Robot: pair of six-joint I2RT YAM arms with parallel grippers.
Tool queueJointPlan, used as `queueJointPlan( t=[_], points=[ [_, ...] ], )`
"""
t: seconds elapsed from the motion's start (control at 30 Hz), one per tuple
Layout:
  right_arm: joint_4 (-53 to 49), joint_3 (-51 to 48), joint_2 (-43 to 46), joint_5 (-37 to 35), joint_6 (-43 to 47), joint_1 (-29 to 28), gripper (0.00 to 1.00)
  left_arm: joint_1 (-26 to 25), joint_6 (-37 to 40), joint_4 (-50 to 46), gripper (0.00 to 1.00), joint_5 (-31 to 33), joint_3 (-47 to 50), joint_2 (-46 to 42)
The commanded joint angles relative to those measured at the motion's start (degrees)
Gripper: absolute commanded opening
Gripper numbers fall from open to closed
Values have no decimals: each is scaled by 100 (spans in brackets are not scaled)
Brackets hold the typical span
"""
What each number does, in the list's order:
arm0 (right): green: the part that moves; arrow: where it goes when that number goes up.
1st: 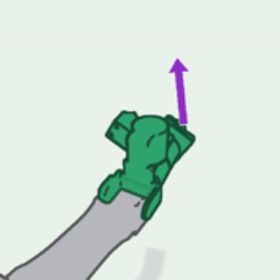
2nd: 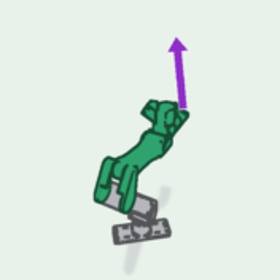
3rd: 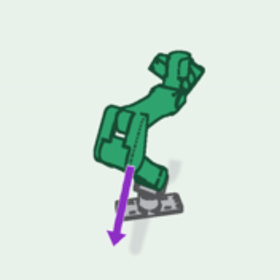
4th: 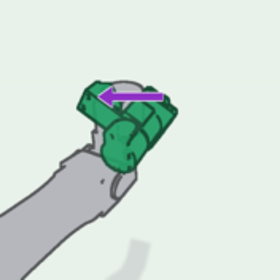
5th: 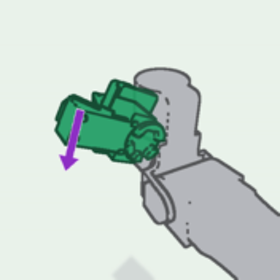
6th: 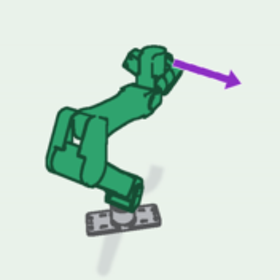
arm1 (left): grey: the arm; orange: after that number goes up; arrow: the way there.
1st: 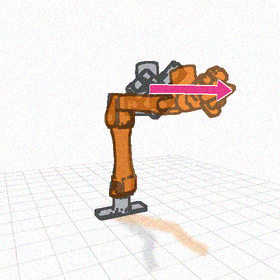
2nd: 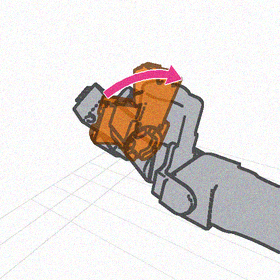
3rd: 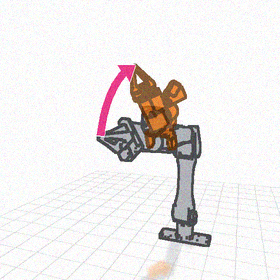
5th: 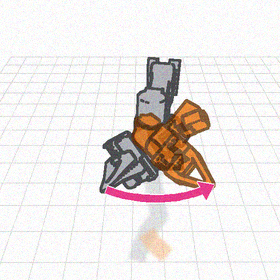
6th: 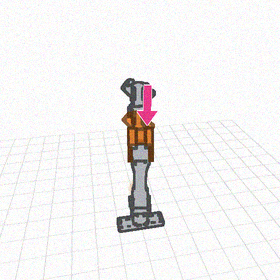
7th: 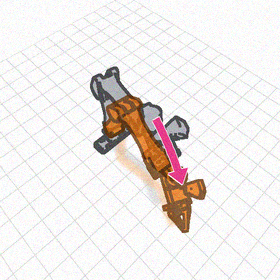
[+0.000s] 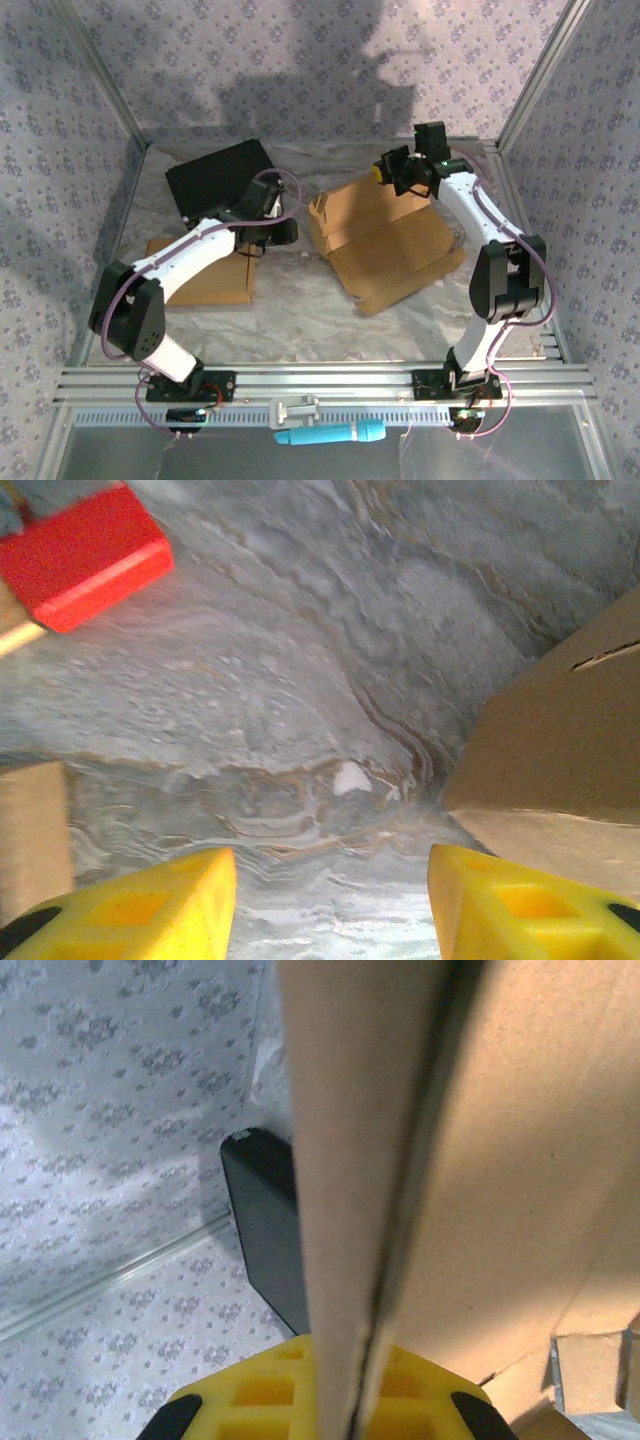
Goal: Fold the paper box
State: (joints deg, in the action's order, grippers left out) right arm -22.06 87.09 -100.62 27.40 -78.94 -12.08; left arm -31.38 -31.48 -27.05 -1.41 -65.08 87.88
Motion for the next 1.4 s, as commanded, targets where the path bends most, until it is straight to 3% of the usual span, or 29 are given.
queueJointPlan(
  t=[0.0, 0.4, 0.77, 1.03, 1.37],
  points=[
    [462, -29, -155, 266, 242, -31, 0, 112, 87, -148, 53, 288, 52, -242],
    [2765, -1323, -484, 771, 178, 97, 0, -70, 186, 200, 52, 26, 259, 57],
    [2471, -852, -757, 1017, 268, 117, 0, -229, 246, 502, 55, 141, 361, 245],
    [2527, -767, -889, 1154, 247, 105, 0, -301, 1039, 1552, 56, -563, 676, 260],
    [2579, -672, -907, 1158, 168, 35, 0, -430, 1250, 2027, 57, -688, 790, 253]
  ],
)
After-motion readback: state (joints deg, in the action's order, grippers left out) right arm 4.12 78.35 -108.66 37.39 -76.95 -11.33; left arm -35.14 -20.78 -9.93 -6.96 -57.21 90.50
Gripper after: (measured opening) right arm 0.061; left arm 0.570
